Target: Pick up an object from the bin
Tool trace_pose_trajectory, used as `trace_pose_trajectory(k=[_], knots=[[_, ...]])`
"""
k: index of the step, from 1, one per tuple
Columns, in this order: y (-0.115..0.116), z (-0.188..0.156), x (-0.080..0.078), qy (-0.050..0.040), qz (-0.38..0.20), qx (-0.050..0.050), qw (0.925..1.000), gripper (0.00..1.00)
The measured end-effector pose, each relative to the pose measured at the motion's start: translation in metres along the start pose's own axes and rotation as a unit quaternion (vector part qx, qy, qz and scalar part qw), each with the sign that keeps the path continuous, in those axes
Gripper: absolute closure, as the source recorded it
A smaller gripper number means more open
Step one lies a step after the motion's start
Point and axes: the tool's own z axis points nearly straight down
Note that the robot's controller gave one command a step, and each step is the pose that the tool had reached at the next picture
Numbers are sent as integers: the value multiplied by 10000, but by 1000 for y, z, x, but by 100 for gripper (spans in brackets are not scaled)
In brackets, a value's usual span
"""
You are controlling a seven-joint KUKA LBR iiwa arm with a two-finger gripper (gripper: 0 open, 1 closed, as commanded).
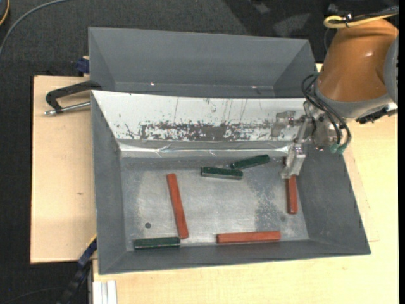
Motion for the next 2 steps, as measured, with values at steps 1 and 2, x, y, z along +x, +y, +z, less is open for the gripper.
trace_pose_trajectory(k=[1, 2], knots=[[-51, 72, 46, 37, -2184, -9, 9758, 0], [-65, 135, 9, -29, -5018, -45, 8650, 0]])
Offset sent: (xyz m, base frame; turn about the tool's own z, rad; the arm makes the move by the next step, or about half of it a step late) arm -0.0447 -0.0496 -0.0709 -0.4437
